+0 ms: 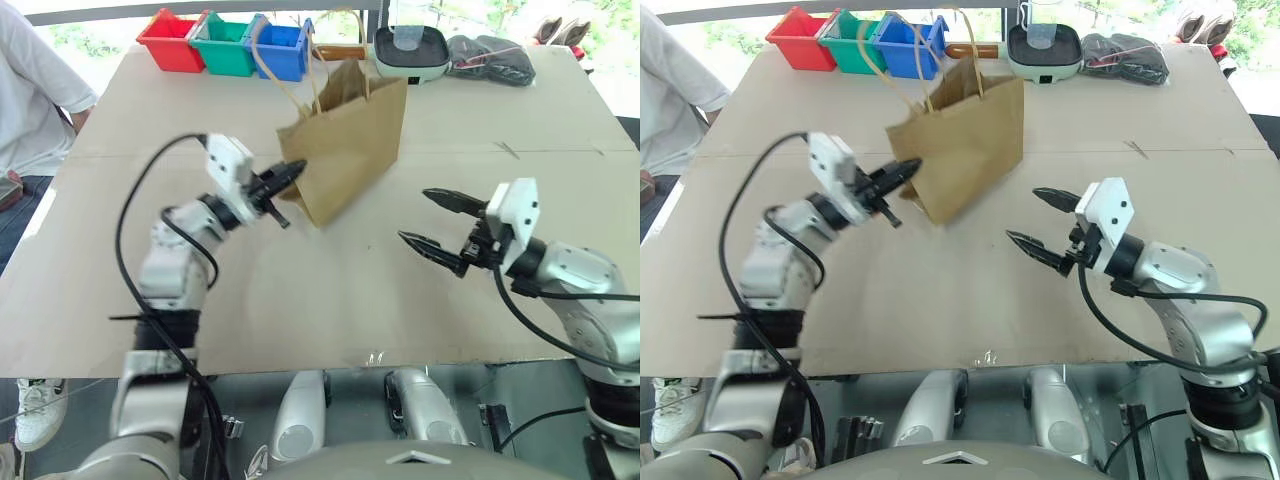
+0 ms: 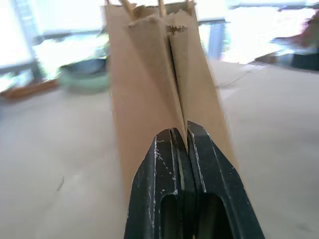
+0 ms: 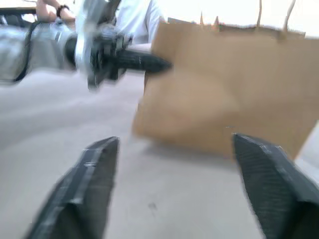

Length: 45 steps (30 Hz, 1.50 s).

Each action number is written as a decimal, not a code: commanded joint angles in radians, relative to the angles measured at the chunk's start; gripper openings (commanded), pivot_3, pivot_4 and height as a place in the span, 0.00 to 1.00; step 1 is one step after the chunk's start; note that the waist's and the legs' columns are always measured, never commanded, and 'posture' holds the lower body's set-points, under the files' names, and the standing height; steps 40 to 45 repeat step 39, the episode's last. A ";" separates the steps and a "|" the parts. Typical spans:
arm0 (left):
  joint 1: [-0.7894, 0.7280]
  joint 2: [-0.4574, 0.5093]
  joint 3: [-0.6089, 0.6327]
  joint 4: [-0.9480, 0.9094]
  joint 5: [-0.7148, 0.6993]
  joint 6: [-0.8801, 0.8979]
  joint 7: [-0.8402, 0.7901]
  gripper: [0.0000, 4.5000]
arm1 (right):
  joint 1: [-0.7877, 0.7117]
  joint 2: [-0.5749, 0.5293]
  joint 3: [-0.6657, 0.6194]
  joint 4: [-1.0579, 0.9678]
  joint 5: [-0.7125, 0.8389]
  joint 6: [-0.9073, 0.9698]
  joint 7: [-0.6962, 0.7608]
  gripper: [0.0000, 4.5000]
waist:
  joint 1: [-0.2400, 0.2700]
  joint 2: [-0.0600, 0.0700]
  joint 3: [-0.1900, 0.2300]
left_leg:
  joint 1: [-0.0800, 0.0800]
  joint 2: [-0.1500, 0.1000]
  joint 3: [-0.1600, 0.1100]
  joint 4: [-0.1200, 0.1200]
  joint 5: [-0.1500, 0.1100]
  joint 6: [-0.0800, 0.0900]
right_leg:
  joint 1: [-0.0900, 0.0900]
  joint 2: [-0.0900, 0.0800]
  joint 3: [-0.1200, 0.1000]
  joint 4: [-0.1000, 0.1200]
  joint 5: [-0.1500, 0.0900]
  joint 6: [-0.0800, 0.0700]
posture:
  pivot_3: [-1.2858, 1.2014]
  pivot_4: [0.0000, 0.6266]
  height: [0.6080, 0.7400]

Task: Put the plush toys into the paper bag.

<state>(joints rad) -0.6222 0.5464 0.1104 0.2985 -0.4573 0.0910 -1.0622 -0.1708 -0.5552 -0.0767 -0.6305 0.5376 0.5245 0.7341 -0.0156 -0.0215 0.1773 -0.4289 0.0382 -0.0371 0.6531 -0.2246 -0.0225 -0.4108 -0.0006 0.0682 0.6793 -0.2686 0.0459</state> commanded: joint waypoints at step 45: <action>0.774 0.070 0.412 -0.765 -0.207 0.512 0.163 0.97 | 0.415 -0.273 -0.522 0.151 0.023 -0.126 0.232 0.83 | 0.014 0.001 -0.001 | 0.019 0.002 0.007 0.001 0.000 0.000 | 0.020 -0.005 0.001 -0.003 -0.006 0.001 | 0.52 0.24 1.00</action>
